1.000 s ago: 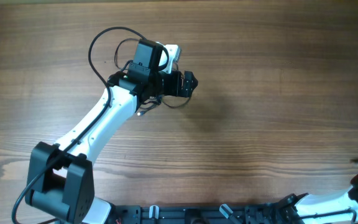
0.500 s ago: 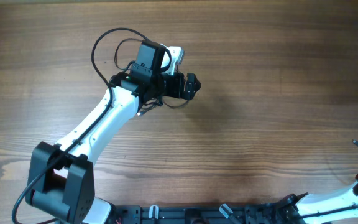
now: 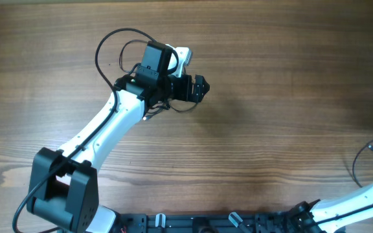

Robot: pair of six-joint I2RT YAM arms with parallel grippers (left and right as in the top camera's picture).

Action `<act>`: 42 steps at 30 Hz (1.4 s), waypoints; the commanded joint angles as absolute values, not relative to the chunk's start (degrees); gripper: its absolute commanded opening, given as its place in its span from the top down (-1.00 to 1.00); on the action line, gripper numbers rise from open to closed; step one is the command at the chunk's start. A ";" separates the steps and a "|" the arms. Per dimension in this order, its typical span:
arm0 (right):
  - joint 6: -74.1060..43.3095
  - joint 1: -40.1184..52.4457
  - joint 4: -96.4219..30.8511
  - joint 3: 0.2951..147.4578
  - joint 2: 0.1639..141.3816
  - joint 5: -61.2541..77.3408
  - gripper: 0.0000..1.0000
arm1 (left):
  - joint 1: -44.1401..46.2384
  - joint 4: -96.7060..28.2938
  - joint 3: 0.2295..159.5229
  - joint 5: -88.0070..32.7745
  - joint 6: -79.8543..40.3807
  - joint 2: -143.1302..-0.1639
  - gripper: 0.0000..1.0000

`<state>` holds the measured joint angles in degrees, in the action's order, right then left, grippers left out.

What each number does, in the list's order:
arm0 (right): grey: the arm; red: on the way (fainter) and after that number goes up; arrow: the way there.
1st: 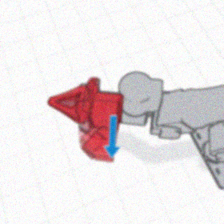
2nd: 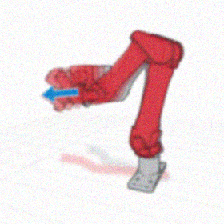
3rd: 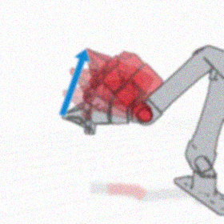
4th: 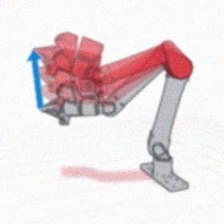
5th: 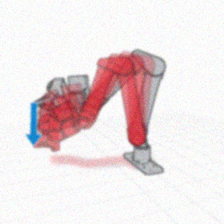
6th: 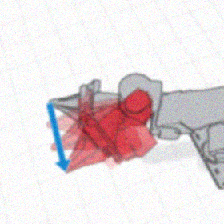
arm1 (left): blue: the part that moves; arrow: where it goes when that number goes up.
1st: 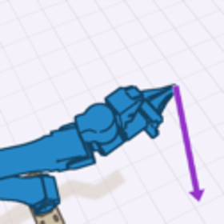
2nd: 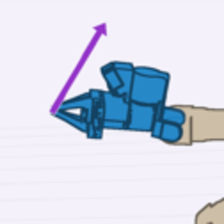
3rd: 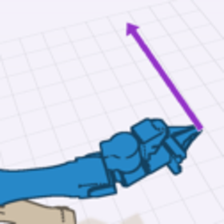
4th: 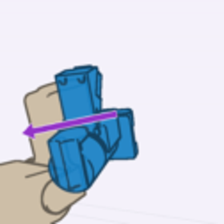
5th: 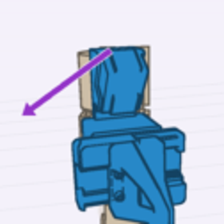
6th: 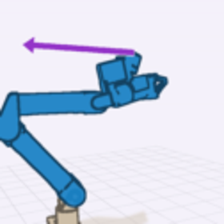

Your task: Untangle cables

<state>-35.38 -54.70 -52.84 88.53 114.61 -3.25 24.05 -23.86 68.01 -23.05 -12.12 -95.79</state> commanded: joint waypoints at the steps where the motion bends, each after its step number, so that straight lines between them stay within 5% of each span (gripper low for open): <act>1: -36.16 -53.60 -53.34 88.49 115.55 -4.27 0.91 | 24.27 -23.35 68.27 -23.97 -12.40 -96.03 -1.00; 29: -39.11 -70.72 -52.21 98.35 115.24 -0.95 0.90 | 24.27 -25.93 68.27 -23.97 -12.40 -96.03 -1.00; 30: -39.11 -70.65 -52.29 98.35 115.24 -0.95 0.80 | 24.27 -25.93 68.27 -23.97 -12.40 -96.03 -1.00; 31: -39.13 -70.50 -52.23 98.35 115.24 -0.71 0.38 | 24.27 -25.93 68.27 -23.97 -12.40 -96.03 -1.00; 32: -39.13 -70.41 -52.31 98.35 115.24 -0.69 -0.50 | 24.27 -25.93 68.27 -23.97 -12.38 -96.03 -1.00; 33: -39.11 -70.41 -52.29 98.35 115.24 -0.32 -0.91 | 24.27 -25.91 68.27 -23.97 -12.38 -96.03 -1.00; 42: -38.94 -66.94 -53.21 98.37 114.78 3.68 -0.99 | 24.27 -24.91 68.27 -23.97 -12.38 -96.03 -1.00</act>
